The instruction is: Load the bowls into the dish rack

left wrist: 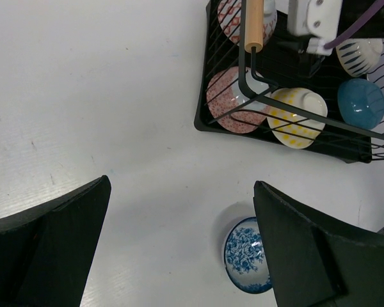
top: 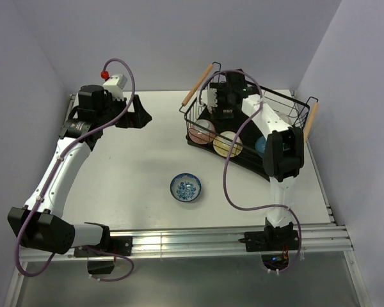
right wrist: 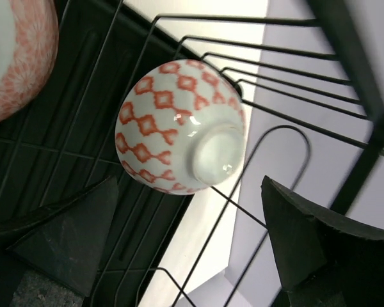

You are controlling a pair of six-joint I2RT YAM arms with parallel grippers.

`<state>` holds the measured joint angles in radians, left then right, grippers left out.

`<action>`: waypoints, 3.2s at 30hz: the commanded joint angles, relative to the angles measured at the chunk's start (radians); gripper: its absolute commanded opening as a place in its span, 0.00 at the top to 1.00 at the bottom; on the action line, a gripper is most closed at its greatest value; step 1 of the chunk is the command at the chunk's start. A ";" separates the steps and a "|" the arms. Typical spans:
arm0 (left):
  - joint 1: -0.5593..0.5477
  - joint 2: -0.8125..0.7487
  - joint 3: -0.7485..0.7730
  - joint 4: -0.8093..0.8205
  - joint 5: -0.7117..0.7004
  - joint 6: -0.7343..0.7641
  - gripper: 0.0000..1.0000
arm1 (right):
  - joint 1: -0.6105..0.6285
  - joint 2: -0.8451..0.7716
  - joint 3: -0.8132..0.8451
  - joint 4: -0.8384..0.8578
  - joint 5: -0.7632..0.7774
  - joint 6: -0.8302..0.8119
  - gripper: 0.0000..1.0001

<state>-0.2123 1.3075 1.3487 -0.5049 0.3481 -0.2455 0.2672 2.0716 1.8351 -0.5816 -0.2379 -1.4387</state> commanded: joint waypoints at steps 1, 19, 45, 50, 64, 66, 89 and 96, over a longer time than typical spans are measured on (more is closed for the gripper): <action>0.004 -0.004 0.040 -0.026 0.051 0.014 0.01 | -0.011 -0.103 0.085 -0.044 -0.070 0.110 0.00; -0.053 -0.091 -0.259 -0.095 0.235 0.388 0.10 | -0.232 -0.580 -0.160 0.174 -0.319 1.001 0.00; -0.438 0.257 -0.431 0.235 0.124 0.269 0.35 | -0.358 -1.157 -0.628 0.085 -0.319 1.548 0.00; -0.469 0.302 -0.419 0.243 0.101 0.255 0.54 | -0.364 -1.165 -0.651 0.075 -0.322 1.549 0.00; -0.476 0.187 -0.387 0.212 0.141 0.152 1.00 | -0.367 -1.144 -0.636 0.078 -0.400 1.617 0.00; -0.473 0.101 -0.372 0.212 0.153 0.124 1.00 | -0.367 -1.119 -0.613 0.089 -0.446 1.652 0.00; -0.177 -0.060 0.050 0.385 0.256 -0.412 1.00 | -0.140 -0.898 -0.378 0.451 -0.630 2.175 0.00; -0.176 -0.028 0.000 0.525 0.278 -0.538 1.00 | -0.024 -0.860 -0.381 0.436 -0.571 2.149 0.00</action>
<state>-0.3912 1.2800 1.3464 -0.1509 0.5804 -0.6735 0.2161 1.2182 1.4151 -0.1867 -0.8303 0.7097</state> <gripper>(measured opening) 0.059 0.997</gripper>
